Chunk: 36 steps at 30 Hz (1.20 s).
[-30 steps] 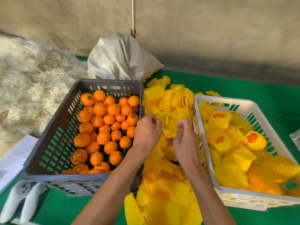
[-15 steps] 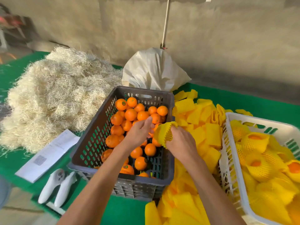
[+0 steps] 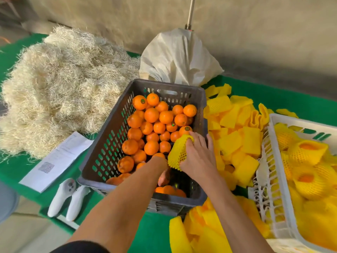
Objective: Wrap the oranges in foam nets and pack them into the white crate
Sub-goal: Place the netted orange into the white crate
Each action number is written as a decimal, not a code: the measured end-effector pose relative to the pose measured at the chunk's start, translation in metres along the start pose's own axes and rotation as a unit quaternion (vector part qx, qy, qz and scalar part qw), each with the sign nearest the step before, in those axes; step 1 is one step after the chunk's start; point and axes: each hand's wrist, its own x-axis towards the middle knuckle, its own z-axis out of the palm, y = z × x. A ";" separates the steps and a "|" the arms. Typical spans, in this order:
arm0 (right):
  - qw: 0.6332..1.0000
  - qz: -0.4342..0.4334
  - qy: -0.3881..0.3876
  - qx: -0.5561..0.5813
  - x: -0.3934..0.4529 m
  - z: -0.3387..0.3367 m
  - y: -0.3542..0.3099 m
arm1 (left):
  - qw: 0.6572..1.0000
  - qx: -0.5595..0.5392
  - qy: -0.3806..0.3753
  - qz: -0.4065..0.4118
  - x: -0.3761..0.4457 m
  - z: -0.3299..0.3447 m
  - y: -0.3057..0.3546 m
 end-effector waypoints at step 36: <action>0.988 0.116 0.007 0.104 -0.002 -0.086 0.050 | 0.468 -0.776 0.152 0.394 -0.158 0.020 0.064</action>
